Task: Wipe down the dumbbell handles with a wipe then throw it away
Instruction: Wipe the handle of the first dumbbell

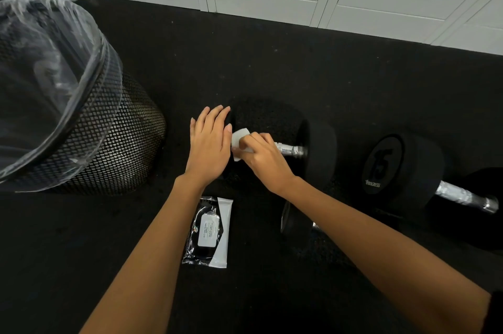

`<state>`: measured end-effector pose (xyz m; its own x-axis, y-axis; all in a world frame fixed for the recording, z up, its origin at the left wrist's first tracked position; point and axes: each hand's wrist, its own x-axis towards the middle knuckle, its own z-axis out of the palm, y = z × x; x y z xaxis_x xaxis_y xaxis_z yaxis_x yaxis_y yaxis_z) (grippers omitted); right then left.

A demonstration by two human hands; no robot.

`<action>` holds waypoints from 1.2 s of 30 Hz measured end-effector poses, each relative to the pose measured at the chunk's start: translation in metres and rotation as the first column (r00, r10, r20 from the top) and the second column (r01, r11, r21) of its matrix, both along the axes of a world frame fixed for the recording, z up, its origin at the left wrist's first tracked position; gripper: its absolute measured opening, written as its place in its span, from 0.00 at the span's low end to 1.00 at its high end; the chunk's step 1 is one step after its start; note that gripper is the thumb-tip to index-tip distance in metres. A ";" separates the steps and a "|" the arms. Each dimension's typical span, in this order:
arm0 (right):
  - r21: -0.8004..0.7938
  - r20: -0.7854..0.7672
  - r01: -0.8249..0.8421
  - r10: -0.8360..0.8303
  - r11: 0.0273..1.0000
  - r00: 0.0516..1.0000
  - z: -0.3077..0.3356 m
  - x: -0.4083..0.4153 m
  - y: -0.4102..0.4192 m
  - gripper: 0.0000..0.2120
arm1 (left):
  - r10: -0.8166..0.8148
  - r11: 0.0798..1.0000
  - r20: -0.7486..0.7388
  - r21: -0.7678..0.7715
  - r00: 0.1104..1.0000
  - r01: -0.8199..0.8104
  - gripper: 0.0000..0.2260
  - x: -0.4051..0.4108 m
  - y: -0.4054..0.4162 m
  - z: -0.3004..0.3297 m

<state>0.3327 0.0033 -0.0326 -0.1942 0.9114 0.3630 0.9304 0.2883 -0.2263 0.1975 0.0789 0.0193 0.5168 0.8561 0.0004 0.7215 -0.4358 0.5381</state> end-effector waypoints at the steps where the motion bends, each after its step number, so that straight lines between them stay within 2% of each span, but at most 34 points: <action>1: 0.003 -0.006 -0.007 0.007 1.000 1.000 0.001 -0.002 0.004 0.13 | 0.000 1.000 0.000 0.000 1.000 0.000 0.19 0.000 0.000 0.000; 3: 0.000 -0.007 -0.024 0.024 1.000 1.000 0.000 -0.003 0.005 0.12 | -0.003 1.000 0.001 -0.001 1.000 0.003 0.19 0.000 0.000 0.000; 6: -0.040 0.080 -0.055 0.058 0.998 0.995 -0.005 0.002 -0.004 0.15 | -0.005 1.000 0.001 -0.006 1.000 0.005 0.19 0.000 -0.001 0.001; 8: -0.037 0.097 -0.020 0.024 0.999 0.995 -0.006 0.003 -0.009 0.16 | -0.002 1.000 -0.004 -0.005 1.000 0.002 0.19 0.000 -0.001 0.001; 11: -0.064 -0.062 0.113 -0.117 0.992 0.991 0.003 -0.004 -0.002 0.15 | -0.004 1.000 -0.003 -0.002 1.000 0.004 0.19 0.000 0.001 0.001; 14: -0.213 -0.266 0.206 -0.259 0.955 0.928 0.012 -0.007 0.010 0.15 | -0.005 1.000 -0.009 -0.009 1.000 0.005 0.19 0.000 0.001 0.001; 16: -0.327 -0.287 0.202 -0.301 0.923 0.909 0.013 -0.005 0.015 0.14 | -0.005 1.000 -0.007 -0.016 1.000 0.005 0.19 0.000 0.000 0.002; 18: -0.446 -0.264 0.182 -0.324 0.876 0.909 0.016 -0.001 0.022 0.13 | -0.003 1.000 -0.010 -0.016 1.000 0.003 0.19 0.000 0.000 0.002; 22: -0.731 -0.150 0.163 -0.388 0.663 0.909 0.036 0.010 0.046 0.16 | -0.011 1.000 -0.017 -0.007 1.000 0.011 0.19 0.000 0.000 0.002; 25: -0.812 -0.084 0.145 -0.358 0.566 0.930 0.045 0.026 0.050 0.17 | -0.016 1.000 -0.027 0.020 0.999 0.016 0.19 -0.001 -0.001 0.002; 28: -0.844 -0.082 0.086 -0.285 0.530 0.955 0.054 0.038 0.043 0.18 | 0.016 0.997 -0.082 0.077 0.997 -0.010 0.19 0.002 -0.005 0.002; 31: -0.774 -0.071 0.081 -0.213 0.628 0.974 0.058 0.037 0.030 0.17 | 0.059 0.976 -0.217 0.217 0.974 -0.011 0.20 0.010 -0.011 0.004; 34: -0.569 -0.019 0.131 -0.172 0.812 0.985 0.051 0.029 0.011 0.20 | 0.038 0.924 -0.362 0.367 0.932 0.105 0.27 0.020 -0.016 0.011; 36: -0.431 -0.003 0.145 -0.162 0.890 0.987 0.044 0.021 -0.004 0.24 | -0.050 0.896 -0.376 0.393 0.925 0.208 0.30 0.029 -0.020 0.015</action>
<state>0.3538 -0.0008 0.0109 -0.0329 0.9973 -0.0650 0.9434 0.0095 -0.3316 0.2265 0.0592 0.0344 0.6567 0.7407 0.1421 0.7474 -0.6643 0.0091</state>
